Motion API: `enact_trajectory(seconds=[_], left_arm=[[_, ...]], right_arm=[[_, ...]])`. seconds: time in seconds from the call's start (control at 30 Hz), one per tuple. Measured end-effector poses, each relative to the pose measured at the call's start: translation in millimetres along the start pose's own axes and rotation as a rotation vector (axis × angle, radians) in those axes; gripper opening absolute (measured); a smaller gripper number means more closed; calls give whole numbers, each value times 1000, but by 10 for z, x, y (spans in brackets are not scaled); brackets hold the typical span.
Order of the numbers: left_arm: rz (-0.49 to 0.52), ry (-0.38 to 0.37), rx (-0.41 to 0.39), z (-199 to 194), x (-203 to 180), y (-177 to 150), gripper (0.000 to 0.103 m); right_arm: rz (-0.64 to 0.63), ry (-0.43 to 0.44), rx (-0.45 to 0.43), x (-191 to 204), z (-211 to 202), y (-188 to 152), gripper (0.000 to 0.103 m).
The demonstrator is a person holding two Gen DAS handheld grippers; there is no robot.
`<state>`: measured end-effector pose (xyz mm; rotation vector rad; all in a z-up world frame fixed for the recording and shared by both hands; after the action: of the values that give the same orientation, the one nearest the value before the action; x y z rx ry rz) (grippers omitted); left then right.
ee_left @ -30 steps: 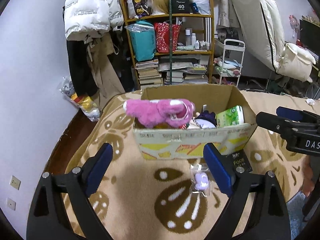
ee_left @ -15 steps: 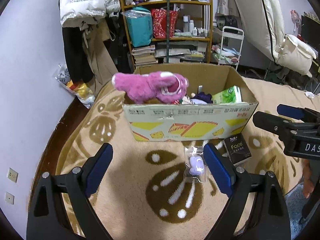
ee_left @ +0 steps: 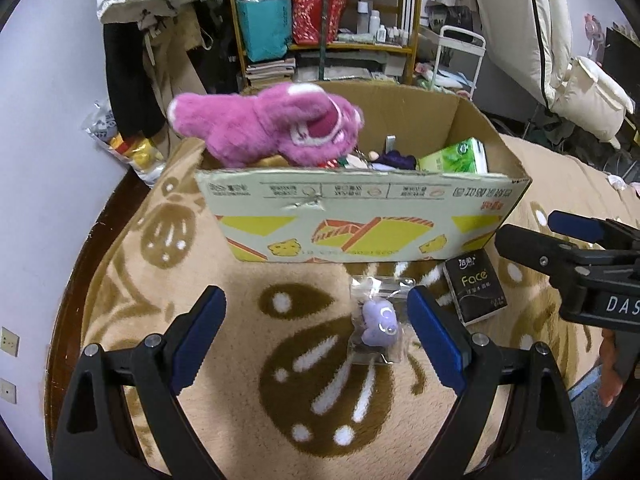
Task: Organize soft objects
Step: 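Move the left gripper to the purple item bag while the right approaches the black Face pack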
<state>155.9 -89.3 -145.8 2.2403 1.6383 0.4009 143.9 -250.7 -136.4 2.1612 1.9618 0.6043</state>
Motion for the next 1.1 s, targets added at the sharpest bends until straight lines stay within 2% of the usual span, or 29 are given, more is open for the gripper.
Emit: enact_trajectory(seconds=[0.3, 0.53, 1.1], left_arm=[[63, -14, 40, 164, -192, 10, 91], [66, -49, 99, 339, -254, -79, 91], [118, -46, 176, 609, -431, -185, 91]], right_arm=[[-2, -18, 38, -11, 154, 33, 101], [11, -32, 63, -42, 258, 12, 101], [27, -40, 151, -100, 528, -37, 101]])
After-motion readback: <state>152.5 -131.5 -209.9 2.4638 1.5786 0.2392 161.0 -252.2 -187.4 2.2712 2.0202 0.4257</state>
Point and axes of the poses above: each gripper's, at about its wrist camera, not at the fingertips, and z roughly the way its jaws point, x to its left, y to its top, the point moved 5 cm from there along z, roughly the way its jaws point, and after that the axes turned 11 degrees about x, right-handed, at the moved point
